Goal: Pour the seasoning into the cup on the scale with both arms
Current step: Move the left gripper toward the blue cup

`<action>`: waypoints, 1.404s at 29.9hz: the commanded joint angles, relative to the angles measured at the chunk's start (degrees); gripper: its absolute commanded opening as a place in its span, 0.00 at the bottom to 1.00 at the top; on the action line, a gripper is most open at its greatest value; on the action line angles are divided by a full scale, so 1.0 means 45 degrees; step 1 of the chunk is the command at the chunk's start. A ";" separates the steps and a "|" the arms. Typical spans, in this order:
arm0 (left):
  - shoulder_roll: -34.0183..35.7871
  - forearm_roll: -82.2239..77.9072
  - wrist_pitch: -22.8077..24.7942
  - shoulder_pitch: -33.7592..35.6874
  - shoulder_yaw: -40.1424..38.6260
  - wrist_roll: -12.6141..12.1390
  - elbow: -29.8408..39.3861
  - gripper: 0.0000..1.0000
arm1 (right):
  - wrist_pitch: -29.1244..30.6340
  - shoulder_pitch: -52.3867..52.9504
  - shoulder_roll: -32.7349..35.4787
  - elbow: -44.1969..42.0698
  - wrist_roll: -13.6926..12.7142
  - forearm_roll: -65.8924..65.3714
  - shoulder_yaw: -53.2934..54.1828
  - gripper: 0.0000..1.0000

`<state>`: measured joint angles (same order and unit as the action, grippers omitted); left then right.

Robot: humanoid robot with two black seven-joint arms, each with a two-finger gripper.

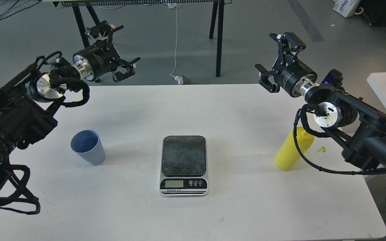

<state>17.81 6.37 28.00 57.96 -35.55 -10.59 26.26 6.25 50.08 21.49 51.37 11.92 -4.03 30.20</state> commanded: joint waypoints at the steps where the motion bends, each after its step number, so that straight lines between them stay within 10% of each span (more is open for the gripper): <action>1: 0.0008 -0.0029 -0.0001 -0.0009 0.0010 -0.0107 0.0005 1.00 | -0.0002 -0.0016 0.0028 0.0029 0.0028 -0.0004 0.0144 0.99; 8: -0.0012 -0.0049 -0.0001 0.0225 0.0049 -0.0185 0.0005 1.00 | -0.0002 -0.0114 -0.0069 0.0029 0.0593 -0.0004 0.0340 0.99; 16: -0.0129 0.0010 -0.0001 0.0946 -0.0107 -0.0069 0.0005 1.00 | 0.0018 -0.0465 -0.0089 0.0068 0.2878 0.0035 0.0379 0.99; 24: 0.0143 -0.3513 -0.0001 0.1181 0.0361 0.0614 0.0239 1.00 | 0.0193 -0.1050 -0.0557 -0.0029 0.2977 0.0192 0.2231 0.99; 34: 0.3130 -1.5817 -0.0001 0.2061 0.0595 0.5220 0.4120 1.00 | 0.0428 -0.1188 -0.1475 -0.1142 0.2957 0.0231 0.4010 0.99; 39: 0.4653 -2.1504 -0.0001 0.2022 0.2134 0.8403 0.7421 1.00 | 0.0409 -0.1344 -0.1651 -0.1221 0.2977 0.0211 0.4208 0.99; 42: 0.5475 -2.4278 -0.0001 0.2041 0.3637 0.8576 0.9296 1.00 | 0.0331 -0.1325 -0.1671 -0.1221 0.2958 0.0192 0.4110 0.99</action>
<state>39.08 -91.26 28.02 67.09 -25.02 26.24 60.51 8.05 44.13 14.09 45.90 25.33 -3.08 49.03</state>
